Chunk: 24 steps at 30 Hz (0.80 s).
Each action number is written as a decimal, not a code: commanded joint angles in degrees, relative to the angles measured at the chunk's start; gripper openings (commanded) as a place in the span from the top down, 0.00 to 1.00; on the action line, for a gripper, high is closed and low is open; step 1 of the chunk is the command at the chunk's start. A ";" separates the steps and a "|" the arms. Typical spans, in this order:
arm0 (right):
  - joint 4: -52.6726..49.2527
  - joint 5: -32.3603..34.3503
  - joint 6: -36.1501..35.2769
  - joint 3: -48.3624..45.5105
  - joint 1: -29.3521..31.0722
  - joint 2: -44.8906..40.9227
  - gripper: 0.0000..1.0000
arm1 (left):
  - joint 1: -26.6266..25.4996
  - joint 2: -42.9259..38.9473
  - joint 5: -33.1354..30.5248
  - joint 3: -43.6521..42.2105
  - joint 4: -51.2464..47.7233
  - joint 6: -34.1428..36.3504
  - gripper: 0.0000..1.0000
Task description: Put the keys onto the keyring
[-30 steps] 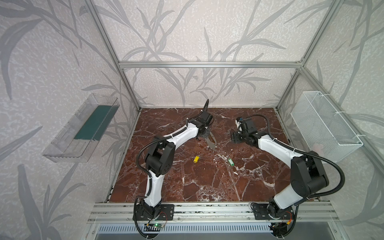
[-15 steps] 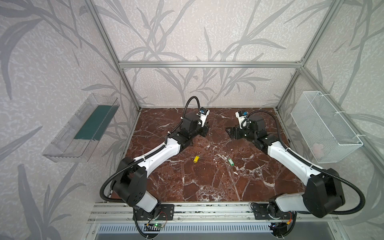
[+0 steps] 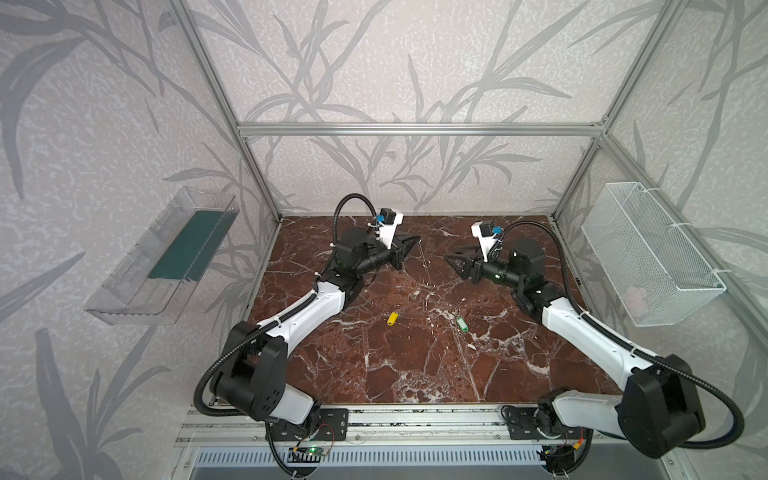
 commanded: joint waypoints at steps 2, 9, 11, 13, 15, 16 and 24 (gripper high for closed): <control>9.32 -4.88 2.34 -0.32 -0.12 -1.09 0.52 | 0.30 -0.70 9.05 0.48 9.42 -5.90 1.00; 22.28 -9.90 9.01 0.47 -0.13 2.51 0.63 | 0.24 -0.95 14.08 -1.11 16.43 -10.00 1.00; 25.75 -11.52 10.93 1.24 -0.12 3.88 0.66 | 0.29 -0.65 14.67 -1.55 18.78 -11.54 1.00; 27.47 -12.56 12.25 1.99 -0.12 5.09 0.69 | 0.32 -0.28 14.97 -1.90 21.41 -13.26 1.00; 29.43 -13.64 13.68 2.69 -0.12 6.26 0.71 | 0.30 0.22 15.20 -2.45 24.58 -15.41 1.00; 30.13 -13.91 14.16 2.96 -0.13 6.70 0.71 | 0.34 0.50 15.27 -2.54 26.09 -16.45 1.00; 29.35 -14.24 12.59 4.98 2.28 7.37 0.71 | 0.06 1.62 16.76 -2.74 30.43 -19.24 1.00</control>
